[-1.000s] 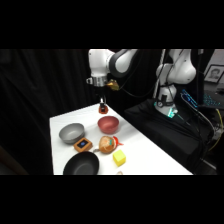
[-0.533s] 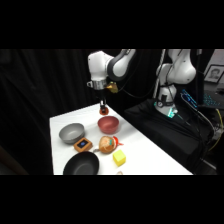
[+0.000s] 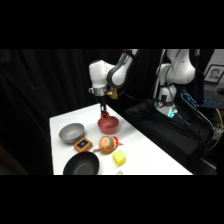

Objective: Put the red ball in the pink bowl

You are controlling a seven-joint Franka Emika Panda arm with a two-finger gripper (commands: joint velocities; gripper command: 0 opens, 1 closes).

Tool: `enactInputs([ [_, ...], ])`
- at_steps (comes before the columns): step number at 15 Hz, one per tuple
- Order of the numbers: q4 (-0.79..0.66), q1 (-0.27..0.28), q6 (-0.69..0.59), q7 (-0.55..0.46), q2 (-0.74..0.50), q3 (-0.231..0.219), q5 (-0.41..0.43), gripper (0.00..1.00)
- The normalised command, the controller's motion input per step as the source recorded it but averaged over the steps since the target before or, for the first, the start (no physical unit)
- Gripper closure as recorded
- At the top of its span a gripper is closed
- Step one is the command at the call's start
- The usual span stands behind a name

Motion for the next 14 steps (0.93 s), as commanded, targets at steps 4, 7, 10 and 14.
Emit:
enactInputs([
  [4,-0.05,-0.017,0.27,-0.02,0.13,-0.013,0.110,0.98],
  [7,-0.04,-0.002,0.22,-0.01,0.08,0.004,0.113,0.98],
  [10,-0.03,0.016,0.22,0.02,0.07,0.002,0.090,0.98],
  [14,-0.02,0.011,0.19,0.01,0.05,0.007,0.098,0.66],
])
